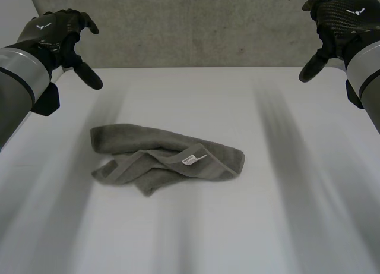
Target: Fold the towel.
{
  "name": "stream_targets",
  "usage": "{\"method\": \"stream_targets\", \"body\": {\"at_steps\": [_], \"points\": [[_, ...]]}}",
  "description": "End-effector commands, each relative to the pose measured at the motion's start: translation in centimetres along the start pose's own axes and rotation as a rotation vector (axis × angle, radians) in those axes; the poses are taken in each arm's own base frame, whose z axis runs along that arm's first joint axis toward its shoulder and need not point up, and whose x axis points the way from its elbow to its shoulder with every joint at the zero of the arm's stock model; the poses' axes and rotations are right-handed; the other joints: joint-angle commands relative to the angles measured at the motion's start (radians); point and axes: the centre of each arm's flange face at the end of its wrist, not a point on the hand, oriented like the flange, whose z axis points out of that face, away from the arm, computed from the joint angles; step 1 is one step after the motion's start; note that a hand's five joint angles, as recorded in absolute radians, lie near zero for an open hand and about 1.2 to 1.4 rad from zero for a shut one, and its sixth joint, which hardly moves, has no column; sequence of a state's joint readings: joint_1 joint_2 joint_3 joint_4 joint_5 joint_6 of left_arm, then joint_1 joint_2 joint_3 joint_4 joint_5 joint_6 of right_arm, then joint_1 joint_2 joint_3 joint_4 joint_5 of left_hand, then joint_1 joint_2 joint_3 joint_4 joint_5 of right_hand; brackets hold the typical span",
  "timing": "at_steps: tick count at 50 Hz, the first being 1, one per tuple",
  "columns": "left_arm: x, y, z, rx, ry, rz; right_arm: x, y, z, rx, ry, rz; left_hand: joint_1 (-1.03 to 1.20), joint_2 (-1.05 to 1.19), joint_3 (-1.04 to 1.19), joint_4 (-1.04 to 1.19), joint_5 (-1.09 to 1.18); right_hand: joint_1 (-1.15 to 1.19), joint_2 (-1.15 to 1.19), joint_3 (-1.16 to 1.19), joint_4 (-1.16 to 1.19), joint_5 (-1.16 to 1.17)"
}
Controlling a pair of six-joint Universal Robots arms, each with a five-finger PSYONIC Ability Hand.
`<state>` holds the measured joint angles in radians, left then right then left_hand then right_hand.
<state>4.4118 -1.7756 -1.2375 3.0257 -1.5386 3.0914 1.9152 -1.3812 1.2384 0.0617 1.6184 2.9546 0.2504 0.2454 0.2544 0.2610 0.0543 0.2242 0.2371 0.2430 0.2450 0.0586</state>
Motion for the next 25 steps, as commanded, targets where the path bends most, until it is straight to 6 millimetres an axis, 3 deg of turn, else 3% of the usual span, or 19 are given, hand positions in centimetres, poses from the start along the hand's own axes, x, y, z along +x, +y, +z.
{"method": "stream_targets", "body": {"at_steps": [1, 13, 15, 18, 20, 21, 25], "points": [[0.0, -0.3, -0.1, 0.01, 0.001, 0.002, 0.1, -0.3, -0.1, -0.003, 0.0, 0.003, -0.06, -0.055, -0.064, -0.071, -0.039, -0.05, -0.063, -0.069, -0.07, -0.059], [0.3, -0.3, -0.5, 0.009, 0.02, -0.002, -0.9, 0.0, -0.2, -0.009, -0.087, -0.021, -0.057, -0.052, -0.061, -0.068, -0.036, -0.05, -0.063, -0.069, -0.07, -0.059], [1.9, 0.3, -0.9, -0.01, 0.11, 0.004, -2.3, 1.9, -0.2, -0.063, -0.222, -0.061, -0.057, -0.052, -0.061, -0.068, -0.036, -0.05, -0.063, -0.069, -0.07, -0.059], [3.1, 0.7, -1.3, -0.023, 0.183, 0.004, -3.0, 3.1, -0.1, -0.096, -0.289, -0.092, -0.057, -0.052, -0.061, -0.068, -0.036, -0.05, -0.063, -0.069, -0.07, -0.059], [5.4, 1.9, -2.1, -0.063, 0.349, 0.005, -4.4, 5.8, -0.2, -0.177, -0.406, -0.155, -0.057, -0.052, -0.061, -0.068, -0.036, -0.05, -0.063, -0.069, -0.07, -0.059], [5.4, 1.9, -2.1, -0.063, 0.35, 0.005, -4.4, 5.8, -0.2, -0.178, -0.407, -0.156, -0.057, -0.052, -0.061, -0.068, -0.036, -0.05, -0.063, -0.069, -0.07, -0.059], [7.4, 5.5, -2.8, -0.161, 0.552, 0.046, -5.3, 9.0, -0.3, -0.279, -0.47, -0.237, -0.057, -0.052, -0.061, -0.068, -0.036, -0.05, -0.063, -0.069, -0.07, -0.059]]}}
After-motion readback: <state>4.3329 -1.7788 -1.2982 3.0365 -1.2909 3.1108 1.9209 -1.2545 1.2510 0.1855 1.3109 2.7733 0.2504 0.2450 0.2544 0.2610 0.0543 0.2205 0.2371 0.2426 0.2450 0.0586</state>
